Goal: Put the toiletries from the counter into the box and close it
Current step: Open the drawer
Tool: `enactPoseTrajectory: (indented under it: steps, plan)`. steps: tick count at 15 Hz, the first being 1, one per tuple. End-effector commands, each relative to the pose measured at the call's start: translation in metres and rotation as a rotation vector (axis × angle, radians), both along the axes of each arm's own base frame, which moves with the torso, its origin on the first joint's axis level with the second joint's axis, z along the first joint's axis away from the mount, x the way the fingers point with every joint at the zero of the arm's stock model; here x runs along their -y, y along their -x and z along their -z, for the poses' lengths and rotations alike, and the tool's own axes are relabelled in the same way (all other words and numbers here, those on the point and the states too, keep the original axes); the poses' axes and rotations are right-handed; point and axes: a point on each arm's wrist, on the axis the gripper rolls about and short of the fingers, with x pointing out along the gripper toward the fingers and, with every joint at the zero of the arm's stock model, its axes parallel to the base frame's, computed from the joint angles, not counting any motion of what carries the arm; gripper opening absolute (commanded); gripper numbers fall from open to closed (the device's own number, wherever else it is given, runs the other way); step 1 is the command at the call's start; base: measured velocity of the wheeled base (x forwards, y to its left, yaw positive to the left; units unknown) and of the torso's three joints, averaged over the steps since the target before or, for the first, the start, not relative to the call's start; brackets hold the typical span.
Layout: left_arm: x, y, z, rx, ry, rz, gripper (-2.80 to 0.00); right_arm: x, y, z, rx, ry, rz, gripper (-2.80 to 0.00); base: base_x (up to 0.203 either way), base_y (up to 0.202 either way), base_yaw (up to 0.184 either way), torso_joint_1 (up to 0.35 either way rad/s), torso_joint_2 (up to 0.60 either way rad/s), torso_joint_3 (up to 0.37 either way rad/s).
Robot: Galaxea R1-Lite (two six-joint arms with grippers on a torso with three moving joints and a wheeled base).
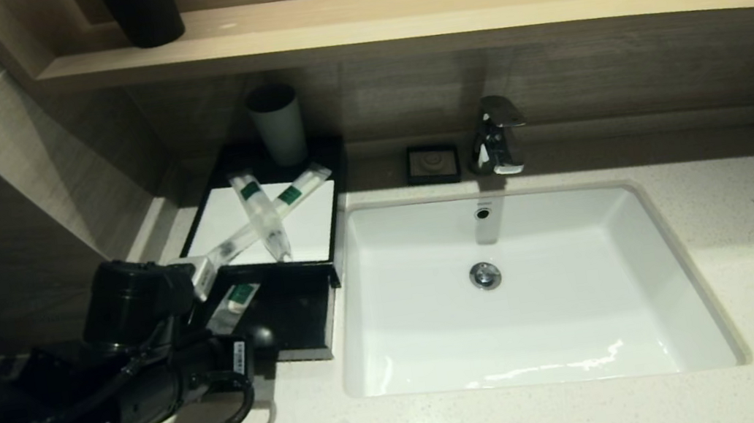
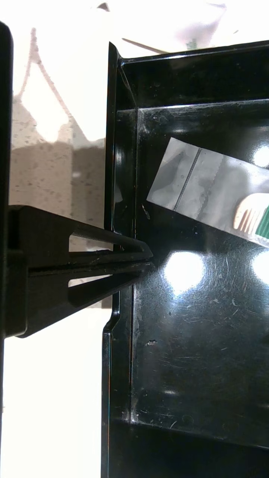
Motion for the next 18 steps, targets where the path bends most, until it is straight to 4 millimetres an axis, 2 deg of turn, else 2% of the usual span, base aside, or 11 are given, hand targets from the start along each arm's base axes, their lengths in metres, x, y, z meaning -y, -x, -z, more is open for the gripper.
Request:
enactPoseTrajectory:
  steps: [1, 18]
  plan:
    - [-0.002, 0.004, -0.002, -0.002, -0.001, -0.001, -2.8, 0.0, 0.0, 0.0, 0.001, 0.0, 0.0, -2.8, 0.0, 0.0, 0.0, 0.0, 0.0, 0.0]
    - [-0.007, 0.015, 0.0, -0.074, -0.041, 0.006, -2.8, 0.0, 0.0, 0.0, 0.0, 0.002, 0.0, -2.8, 0.0, 0.0, 0.0, 0.0, 0.0, 0.0]
